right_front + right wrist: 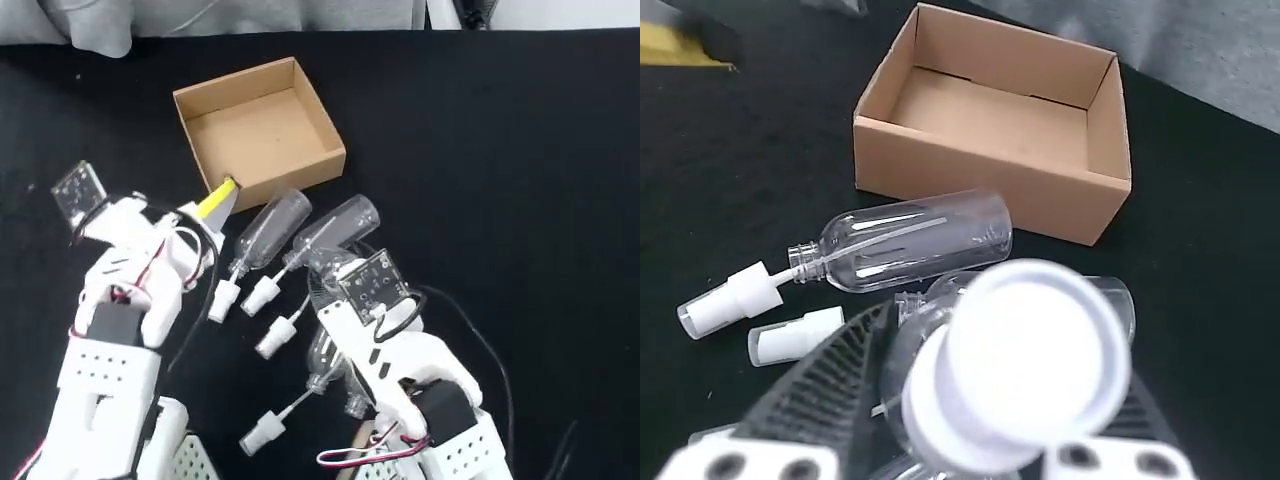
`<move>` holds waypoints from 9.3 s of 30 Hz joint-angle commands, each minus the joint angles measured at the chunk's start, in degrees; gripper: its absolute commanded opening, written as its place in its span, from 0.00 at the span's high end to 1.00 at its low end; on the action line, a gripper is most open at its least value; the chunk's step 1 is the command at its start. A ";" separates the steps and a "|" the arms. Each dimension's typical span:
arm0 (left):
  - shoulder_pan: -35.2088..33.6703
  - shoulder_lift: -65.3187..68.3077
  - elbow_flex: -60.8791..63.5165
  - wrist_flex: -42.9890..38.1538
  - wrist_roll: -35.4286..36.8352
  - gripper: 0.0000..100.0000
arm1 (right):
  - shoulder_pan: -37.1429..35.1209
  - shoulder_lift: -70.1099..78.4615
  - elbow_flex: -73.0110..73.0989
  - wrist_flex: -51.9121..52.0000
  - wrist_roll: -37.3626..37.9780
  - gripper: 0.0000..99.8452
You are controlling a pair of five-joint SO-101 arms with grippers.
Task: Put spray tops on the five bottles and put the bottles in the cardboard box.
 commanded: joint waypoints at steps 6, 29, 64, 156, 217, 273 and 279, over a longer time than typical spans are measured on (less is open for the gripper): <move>-2.24 13.19 -10.07 0.00 -0.35 0.71 | 2.02 -5.85 -3.82 0.18 -0.35 0.85; -3.65 48.35 -30.46 -0.18 5.27 0.71 | 2.99 -5.93 -3.82 0.18 -0.35 0.85; -3.56 61.27 -38.55 0.18 6.68 0.95 | 2.99 -5.93 -4.26 1.41 -0.35 0.85; -8.40 37.10 -49.54 36.92 -32.00 0.68 | 11.78 -5.76 -7.96 1.05 -3.60 0.85; -24.92 19.34 0.40 -4.22 -31.91 0.97 | 1.93 51.91 -53.85 0.88 -0.79 0.92; -29.49 19.43 0.31 -4.40 -28.48 0.97 | -4.48 103.60 -90.68 -5.98 -3.96 0.92; -29.32 19.34 0.31 -4.40 -28.48 0.97 | -4.48 106.07 -93.23 -5.89 -3.96 0.92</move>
